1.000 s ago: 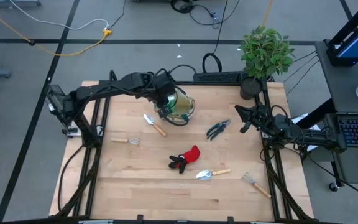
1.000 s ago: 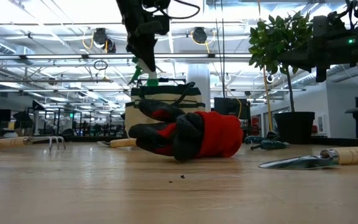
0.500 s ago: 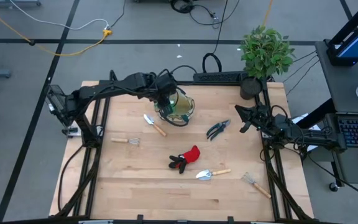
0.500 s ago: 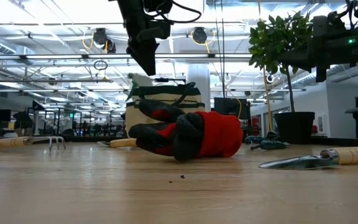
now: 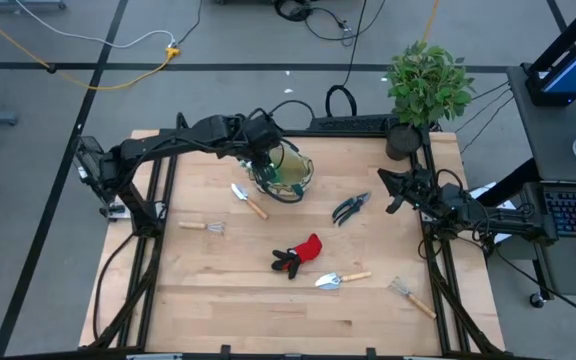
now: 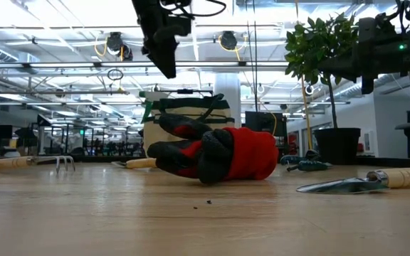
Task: Pick & Place Garden tools in Gardening bag
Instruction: Put the red gloves into the gardening bag
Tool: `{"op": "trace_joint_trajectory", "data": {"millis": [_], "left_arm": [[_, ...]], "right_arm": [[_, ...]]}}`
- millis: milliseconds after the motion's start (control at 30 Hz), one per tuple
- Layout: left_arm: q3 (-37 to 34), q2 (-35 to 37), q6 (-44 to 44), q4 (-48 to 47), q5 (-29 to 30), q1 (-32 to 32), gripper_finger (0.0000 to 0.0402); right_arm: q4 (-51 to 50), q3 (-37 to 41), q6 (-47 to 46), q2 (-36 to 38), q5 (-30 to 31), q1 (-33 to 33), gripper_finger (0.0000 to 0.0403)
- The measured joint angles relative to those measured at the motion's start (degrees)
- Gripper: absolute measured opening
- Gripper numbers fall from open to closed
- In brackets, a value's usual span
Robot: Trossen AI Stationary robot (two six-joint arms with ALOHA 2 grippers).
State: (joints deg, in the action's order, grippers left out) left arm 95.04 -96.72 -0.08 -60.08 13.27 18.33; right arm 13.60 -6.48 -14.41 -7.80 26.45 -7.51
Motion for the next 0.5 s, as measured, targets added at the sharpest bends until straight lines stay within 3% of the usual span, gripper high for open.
{"op": "trace_joint_trajectory", "data": {"millis": [500], "left_arm": [[0.08,8.97,-5.48,-6.3,-2.76,-4.66,0.015]], "right_arm": [[6.72,0.0,-0.66,-1.36,-4.95,0.0,0.0004]]}}
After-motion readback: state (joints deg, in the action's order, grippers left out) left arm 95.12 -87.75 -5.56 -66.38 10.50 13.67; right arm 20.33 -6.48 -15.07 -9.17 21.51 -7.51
